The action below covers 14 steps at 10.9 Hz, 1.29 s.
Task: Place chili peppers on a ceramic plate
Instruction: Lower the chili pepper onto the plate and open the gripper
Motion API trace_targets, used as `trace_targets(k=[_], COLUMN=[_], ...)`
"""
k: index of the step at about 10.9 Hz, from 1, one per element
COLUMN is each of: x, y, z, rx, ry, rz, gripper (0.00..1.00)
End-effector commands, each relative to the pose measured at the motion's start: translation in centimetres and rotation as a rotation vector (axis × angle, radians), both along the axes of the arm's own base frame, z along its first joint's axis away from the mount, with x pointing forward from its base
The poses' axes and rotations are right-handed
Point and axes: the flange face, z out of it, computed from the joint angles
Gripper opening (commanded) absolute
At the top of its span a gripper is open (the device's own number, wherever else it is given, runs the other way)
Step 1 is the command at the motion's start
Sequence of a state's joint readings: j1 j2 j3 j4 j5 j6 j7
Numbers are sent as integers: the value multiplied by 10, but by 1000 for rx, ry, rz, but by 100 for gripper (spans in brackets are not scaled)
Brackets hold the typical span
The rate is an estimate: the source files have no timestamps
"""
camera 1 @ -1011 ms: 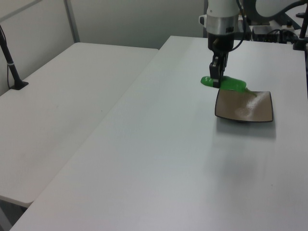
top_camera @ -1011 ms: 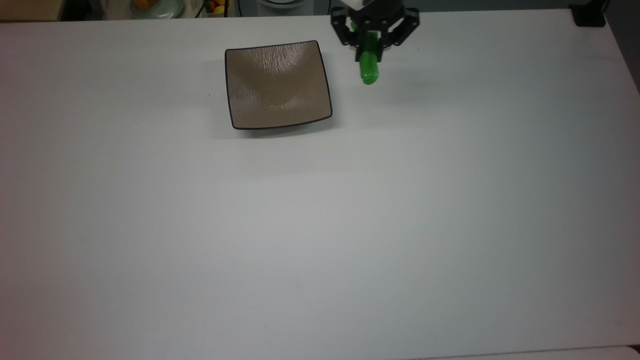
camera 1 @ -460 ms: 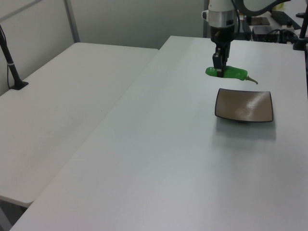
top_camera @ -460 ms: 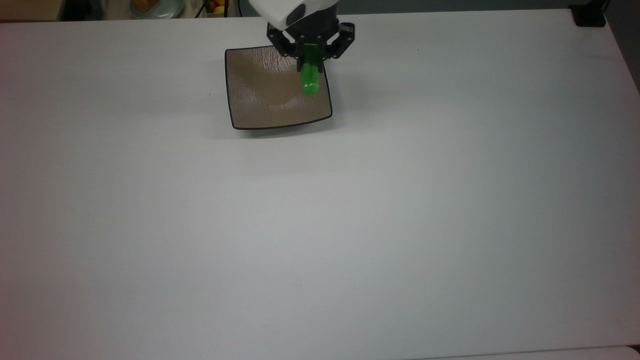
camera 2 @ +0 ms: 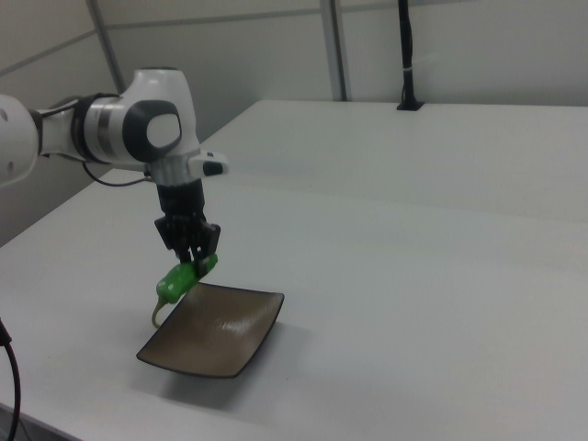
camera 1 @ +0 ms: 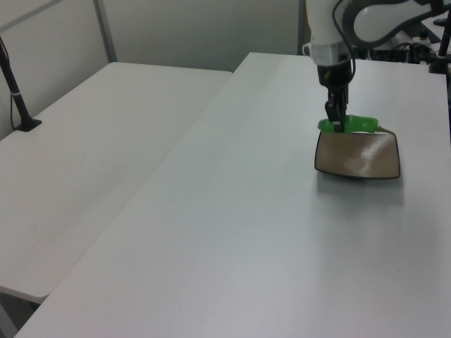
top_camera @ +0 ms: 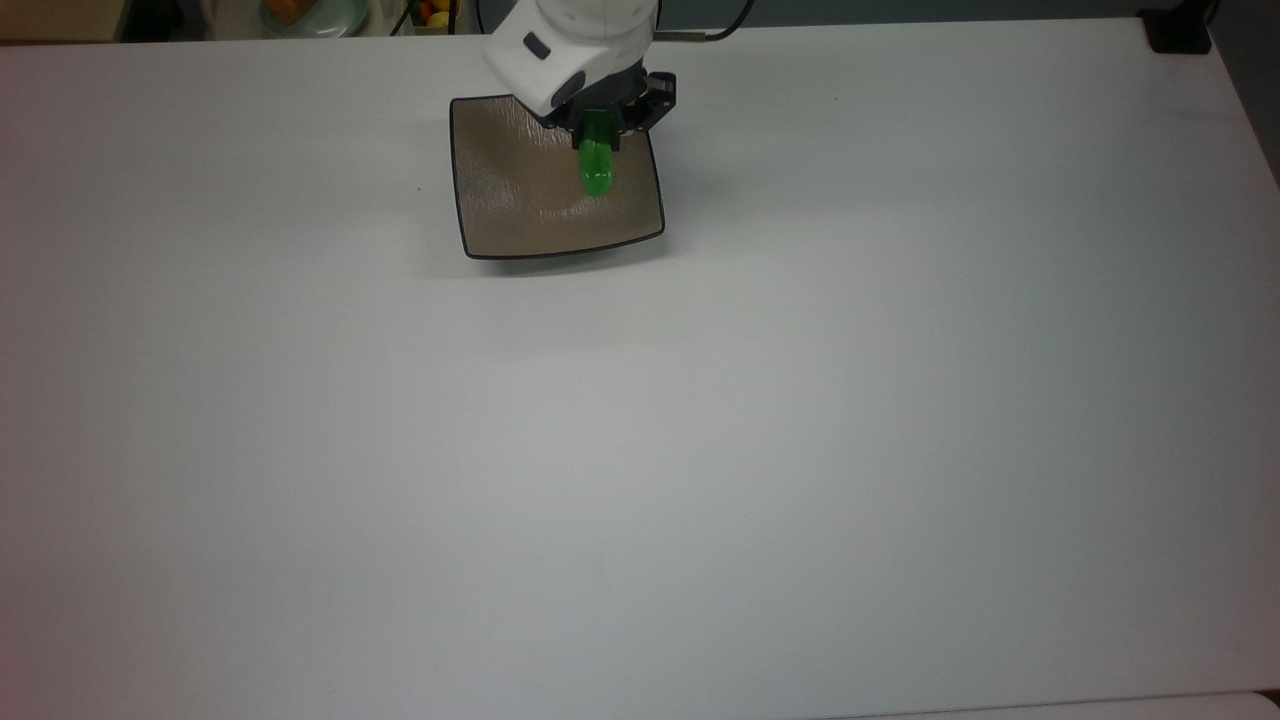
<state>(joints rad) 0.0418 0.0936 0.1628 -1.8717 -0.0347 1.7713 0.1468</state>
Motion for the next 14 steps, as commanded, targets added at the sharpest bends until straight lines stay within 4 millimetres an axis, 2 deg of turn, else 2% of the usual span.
trace_targets(k=[1, 5, 10, 14], x=[-17, -23, -19, -17], y=[-19, -45, -76, -74], z=[-30, -61, -70, -77], rx=[3, 6, 15, 48], ry=[34, 0, -94, -89], rz=[-10, -55, -173, -230], gripper=[4, 4, 4, 4])
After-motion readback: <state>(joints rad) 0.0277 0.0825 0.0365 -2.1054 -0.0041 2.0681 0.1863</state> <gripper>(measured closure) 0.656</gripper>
